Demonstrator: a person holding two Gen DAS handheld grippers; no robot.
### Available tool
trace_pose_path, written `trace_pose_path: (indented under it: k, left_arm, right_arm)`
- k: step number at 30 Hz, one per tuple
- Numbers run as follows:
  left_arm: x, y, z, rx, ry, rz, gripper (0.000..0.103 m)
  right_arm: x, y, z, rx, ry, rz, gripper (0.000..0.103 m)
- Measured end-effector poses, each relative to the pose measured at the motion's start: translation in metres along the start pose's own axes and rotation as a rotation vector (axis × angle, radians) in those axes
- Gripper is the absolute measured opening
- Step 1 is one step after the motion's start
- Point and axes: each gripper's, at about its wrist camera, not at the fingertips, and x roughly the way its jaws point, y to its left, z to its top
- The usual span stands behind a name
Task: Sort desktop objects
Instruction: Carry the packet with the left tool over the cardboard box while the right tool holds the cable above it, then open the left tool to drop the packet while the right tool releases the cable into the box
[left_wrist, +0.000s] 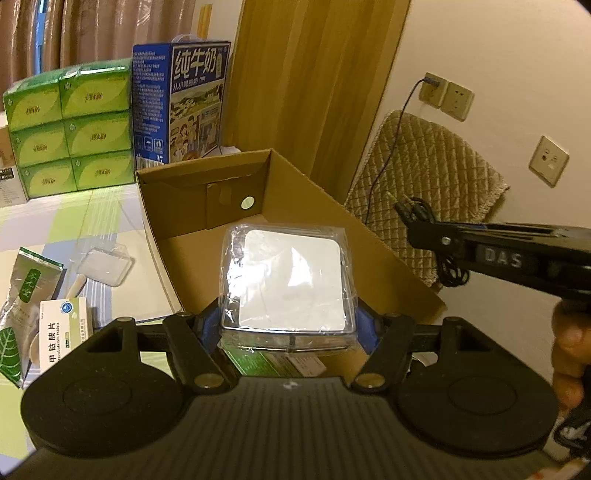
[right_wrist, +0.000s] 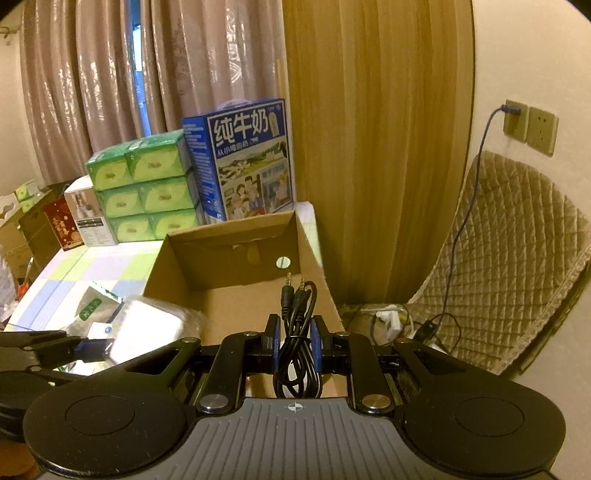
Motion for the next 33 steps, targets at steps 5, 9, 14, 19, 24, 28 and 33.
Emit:
trace_pose_path:
  k: [5,9,14,19,24,28,33]
  left_arm:
    - [0.012,0.013,0.002,-0.019,0.009,0.009,0.066]
    - [0.008,0.019,0.001,-0.023,-0.001,0.018,0.068]
    - [0.001,0.031,-0.001,-0.041,-0.01,0.033,0.071]
    - [-0.008,0.038,-0.002,-0.042,-0.024,0.043,0.074]
    - [-0.014,0.046,-0.004,-0.051,-0.031,0.05,0.074]
    - [-0.018,0.05,-0.007,-0.054,-0.034,0.058,0.077]
    - [-0.026,0.055,-0.009,-0.051,-0.034,0.069,0.079]
  right_arm:
    - [0.011,0.004,-0.002,-0.005,0.019,0.006,0.014]
    - [0.018,0.01,-0.003,-0.007,0.029,0.019,0.014]
    - [0.029,0.018,0.001,0.002,0.037,0.055,0.017]
    - [0.03,0.023,0.005,0.0,0.024,0.057,0.039]
    - [0.025,0.025,0.003,-0.012,0.024,0.045,0.04]
    - [0.022,0.026,0.002,-0.014,0.028,0.039,0.042]
    - [0.012,0.033,-0.002,-0.02,0.031,0.036,0.055]
